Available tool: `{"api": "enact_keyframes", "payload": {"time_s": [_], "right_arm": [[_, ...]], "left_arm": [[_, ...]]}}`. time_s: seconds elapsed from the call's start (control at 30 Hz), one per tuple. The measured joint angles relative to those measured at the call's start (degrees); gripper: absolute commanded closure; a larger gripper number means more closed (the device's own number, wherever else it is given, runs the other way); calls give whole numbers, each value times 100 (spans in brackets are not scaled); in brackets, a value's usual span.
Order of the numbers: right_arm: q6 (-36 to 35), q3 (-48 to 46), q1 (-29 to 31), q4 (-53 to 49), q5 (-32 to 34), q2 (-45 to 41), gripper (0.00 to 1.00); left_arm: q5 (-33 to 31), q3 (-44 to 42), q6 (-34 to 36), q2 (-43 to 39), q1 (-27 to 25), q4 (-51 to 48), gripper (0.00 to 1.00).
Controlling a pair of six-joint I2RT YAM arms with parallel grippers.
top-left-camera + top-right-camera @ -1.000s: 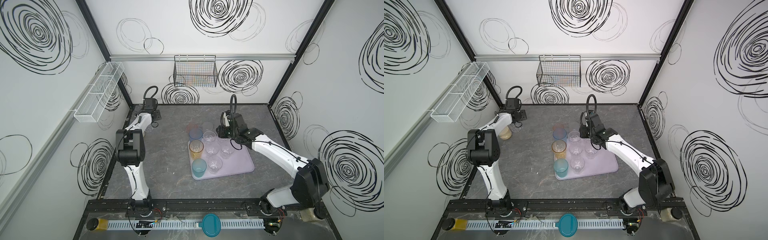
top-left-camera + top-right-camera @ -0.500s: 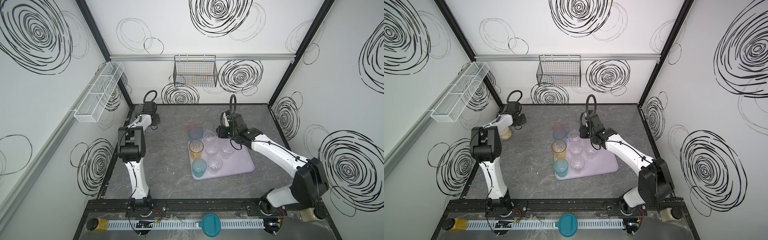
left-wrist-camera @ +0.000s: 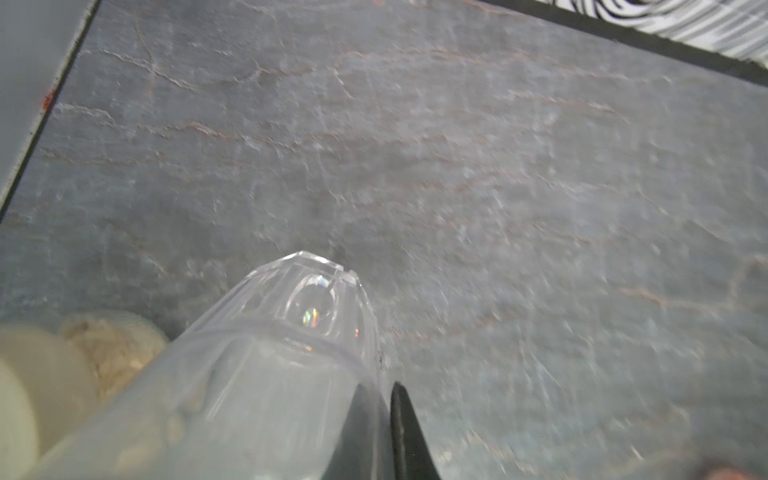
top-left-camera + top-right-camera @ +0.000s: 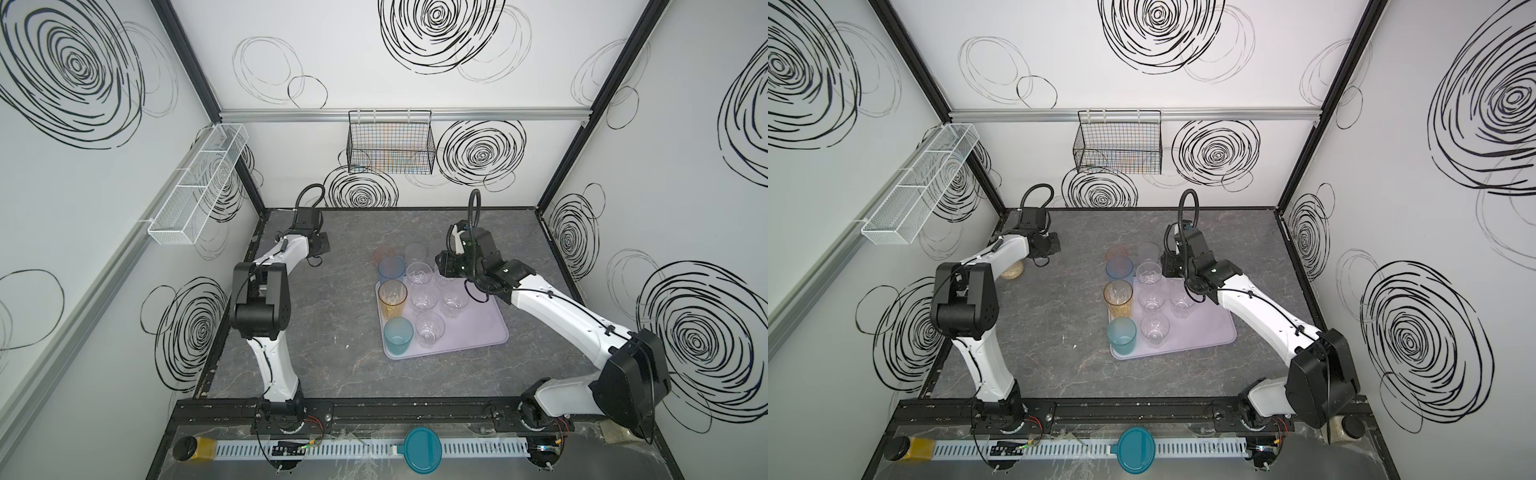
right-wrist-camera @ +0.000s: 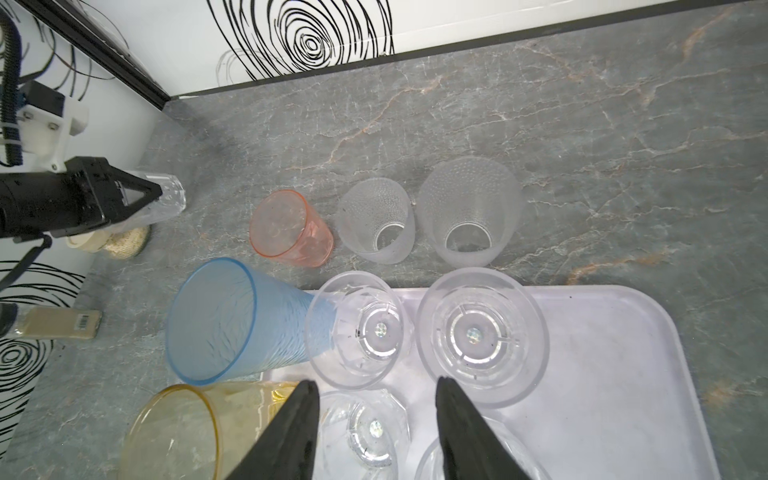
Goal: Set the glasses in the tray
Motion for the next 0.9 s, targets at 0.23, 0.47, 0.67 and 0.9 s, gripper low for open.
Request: {"api": "enact_keyframes", "payload": {"time_s": [0.23, 0.47, 0.67, 0.9], "right_arm": [[116, 72, 560, 17, 42, 131, 50], [142, 780, 1110, -13, 90, 844, 49], [144, 1495, 1589, -74, 212, 1410, 50], [164, 1694, 1982, -177, 286, 1700, 50]], "left_arm": [[146, -1731, -157, -2260, -1676, -72, 100], [308, -3355, -754, -3348, -2308, -356, 100], [378, -3746, -1097, -3488, -2677, -411, 98], [476, -3851, -1163, -3630, -2677, -308, 77]]}}
